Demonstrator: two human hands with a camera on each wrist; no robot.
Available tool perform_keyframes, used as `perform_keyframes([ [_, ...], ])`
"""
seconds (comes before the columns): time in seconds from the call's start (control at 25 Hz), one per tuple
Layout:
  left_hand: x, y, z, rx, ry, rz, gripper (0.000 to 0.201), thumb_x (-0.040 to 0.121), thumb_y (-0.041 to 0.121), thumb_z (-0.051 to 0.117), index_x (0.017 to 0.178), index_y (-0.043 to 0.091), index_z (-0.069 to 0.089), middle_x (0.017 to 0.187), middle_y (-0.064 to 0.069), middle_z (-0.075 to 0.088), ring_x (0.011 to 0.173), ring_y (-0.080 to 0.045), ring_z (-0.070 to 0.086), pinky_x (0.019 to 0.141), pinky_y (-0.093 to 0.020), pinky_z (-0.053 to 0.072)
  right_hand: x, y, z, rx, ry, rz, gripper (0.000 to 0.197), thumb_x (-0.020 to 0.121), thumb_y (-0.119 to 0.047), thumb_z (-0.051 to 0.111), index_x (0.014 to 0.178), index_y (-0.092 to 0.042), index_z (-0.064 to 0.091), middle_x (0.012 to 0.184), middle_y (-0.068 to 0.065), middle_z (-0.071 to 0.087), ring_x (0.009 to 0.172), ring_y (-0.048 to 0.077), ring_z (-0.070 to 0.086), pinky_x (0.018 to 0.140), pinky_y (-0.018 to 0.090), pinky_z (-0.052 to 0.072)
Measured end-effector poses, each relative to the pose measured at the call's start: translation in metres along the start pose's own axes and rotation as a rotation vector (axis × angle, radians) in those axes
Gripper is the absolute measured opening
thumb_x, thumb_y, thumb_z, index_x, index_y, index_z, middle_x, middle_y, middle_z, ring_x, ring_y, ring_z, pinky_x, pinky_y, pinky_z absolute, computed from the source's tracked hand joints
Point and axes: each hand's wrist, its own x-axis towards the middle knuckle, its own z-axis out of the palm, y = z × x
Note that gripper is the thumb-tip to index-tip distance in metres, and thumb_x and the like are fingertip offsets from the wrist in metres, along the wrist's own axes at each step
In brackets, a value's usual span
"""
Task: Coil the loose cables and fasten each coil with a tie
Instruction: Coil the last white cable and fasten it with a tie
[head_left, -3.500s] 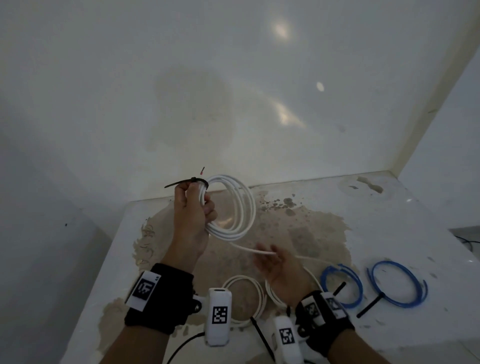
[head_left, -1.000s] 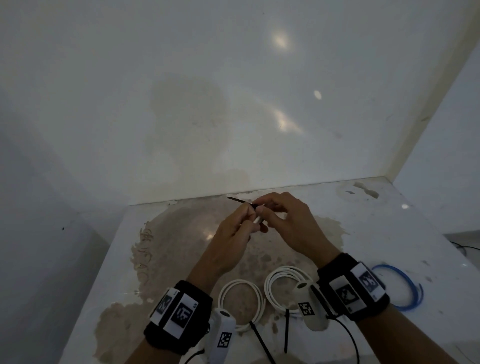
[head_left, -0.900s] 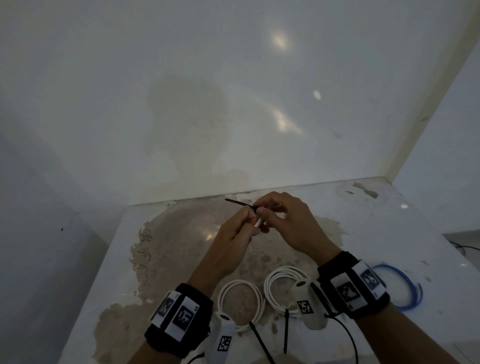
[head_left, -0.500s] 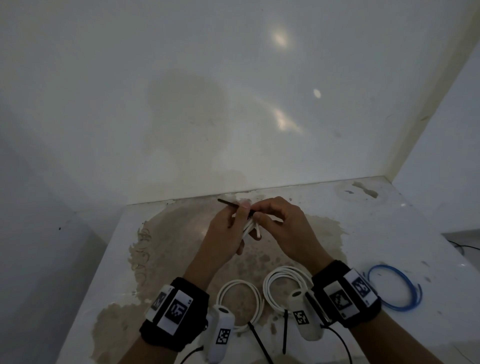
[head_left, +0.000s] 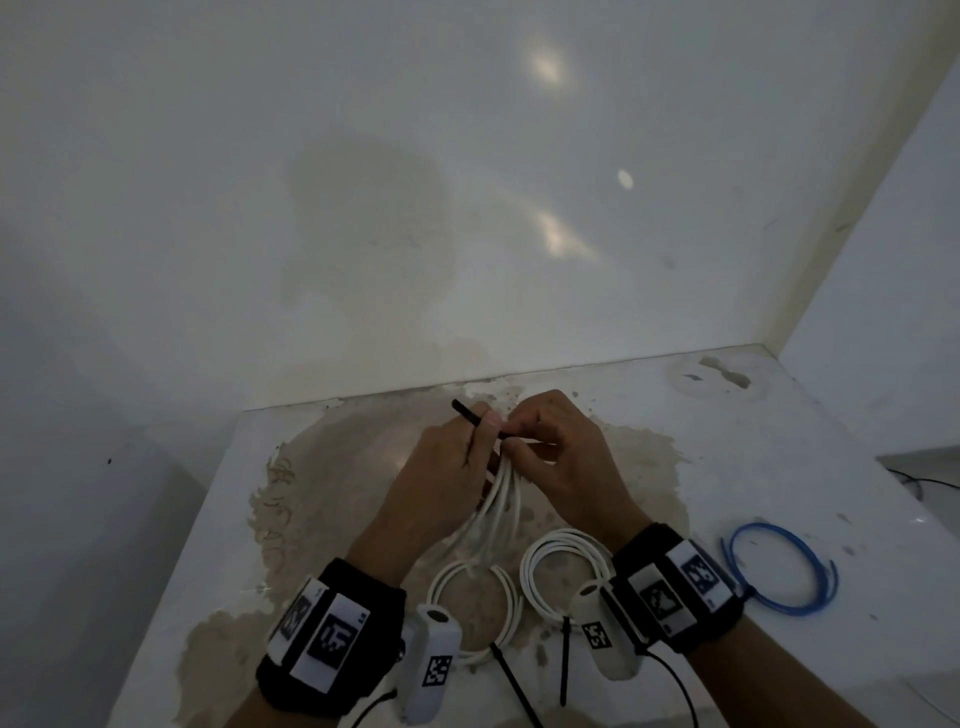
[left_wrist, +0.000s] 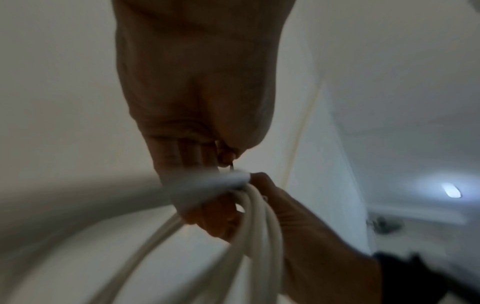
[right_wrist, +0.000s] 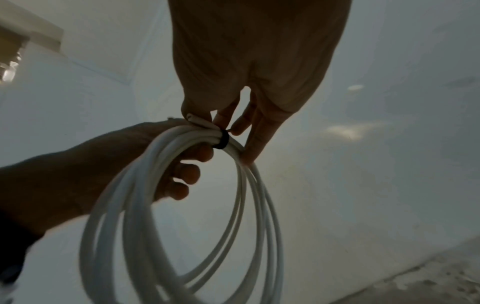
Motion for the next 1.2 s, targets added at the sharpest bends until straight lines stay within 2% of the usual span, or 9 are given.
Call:
perform_keyframes([
  [0.12,0.001,0.003,-0.007,0.295,0.022,0.121,0.029,0.103,0.039,0.034,0.08,0.03,0.047,0.053,0.008,0.05,0.049,-0.01,0.052,0.056,-0.032,0.047,-0.005,0.002,0.001,-0.022,0.03,-0.067,0.008,0.088,-0.004,0.069,0.094,-0.007,0.065,0.111,0.005,0.053,0.103,0.008,0.06,0.084,0.017,0.054],
  [0.24,-0.003,0.008,-0.002,-0.022,0.07,0.147,0.038,0.104,0.025,0.038,0.067,0.033,0.041,0.05,0.011,0.049,0.044,-0.007,0.044,0.047,-0.016,0.032,-0.004,0.0,0.0,-0.022,0.016,-0.11,0.009,0.086,-0.008,0.072,0.091,-0.01,0.065,0.118,0.008,0.051,0.113,0.015,0.058,0.091,0.022,0.054],
  [0.48,-0.008,-0.005,0.005,-0.088,0.093,0.149,0.038,0.102,0.035,0.035,0.068,0.02,0.045,0.053,0.004,0.043,0.045,-0.011,0.039,0.046,-0.023,0.031,-0.004,0.007,0.003,-0.165,-0.018,-0.182,0.012,0.086,-0.015,0.07,0.093,-0.007,0.067,0.12,0.008,0.051,0.12,0.012,0.052,0.096,0.022,0.047],
  [0.64,-0.007,-0.003,0.013,-0.273,0.107,0.028,0.034,0.106,0.023,0.031,0.076,0.021,0.047,0.063,0.007,0.046,0.057,-0.006,0.047,0.059,-0.021,0.041,-0.008,0.015,0.007,-0.116,0.007,-0.02,0.015,0.092,-0.023,0.067,0.106,-0.023,0.064,0.113,0.0,0.05,0.103,0.011,0.057,0.079,0.02,0.053],
  [0.72,-0.008,-0.011,0.017,-0.377,0.136,-0.02,0.036,0.106,0.025,0.029,0.075,0.015,0.045,0.065,0.003,0.044,0.061,-0.014,0.046,0.064,-0.034,0.044,-0.012,0.014,0.019,-0.03,0.093,0.18,0.018,0.091,-0.033,0.067,0.104,-0.027,0.057,0.1,0.002,0.055,0.082,0.012,0.061,0.067,0.024,0.055],
  [0.8,-0.01,-0.023,0.017,-0.418,0.151,-0.052,0.038,0.106,0.027,0.029,0.076,0.012,0.047,0.07,-0.003,0.05,0.07,-0.022,0.054,0.075,-0.04,0.051,-0.014,0.013,0.027,0.073,0.05,0.422,0.029,0.091,-0.046,0.062,0.1,-0.019,0.058,0.088,0.011,0.062,0.073,0.022,0.065,0.066,0.039,0.059],
  [0.88,-0.016,-0.032,0.017,-0.397,0.154,-0.096,0.04,0.105,0.027,0.03,0.079,0.007,0.051,0.077,-0.008,0.059,0.079,-0.021,0.061,0.082,-0.036,0.052,-0.019,0.014,0.029,0.188,-0.125,0.533,0.041,0.096,-0.047,0.054,0.096,-0.006,0.061,0.084,0.018,0.063,0.076,0.028,0.063,0.075,0.047,0.057],
  [1.04,-0.029,-0.048,0.019,-0.491,0.232,-0.307,0.034,0.105,0.028,0.035,0.08,0.012,0.053,0.075,0.006,0.059,0.076,-0.01,0.06,0.073,-0.031,0.047,-0.024,0.013,0.034,0.225,-0.231,0.402,0.03,0.098,-0.028,0.058,0.089,0.001,0.058,0.074,0.015,0.055,0.068,0.021,0.055,0.069,0.037,0.051],
  [1.2,-0.034,-0.052,0.011,-0.844,0.327,-0.531,0.035,0.103,0.035,0.041,0.091,0.011,0.064,0.086,-0.007,0.07,0.082,-0.019,0.066,0.075,-0.037,0.052,-0.025,0.006,0.049,0.166,-0.296,0.364,0.028,0.092,-0.026,0.068,0.084,-0.003,0.054,0.065,0.006,0.049,0.056,0.017,0.043,0.056,0.031,0.039],
])
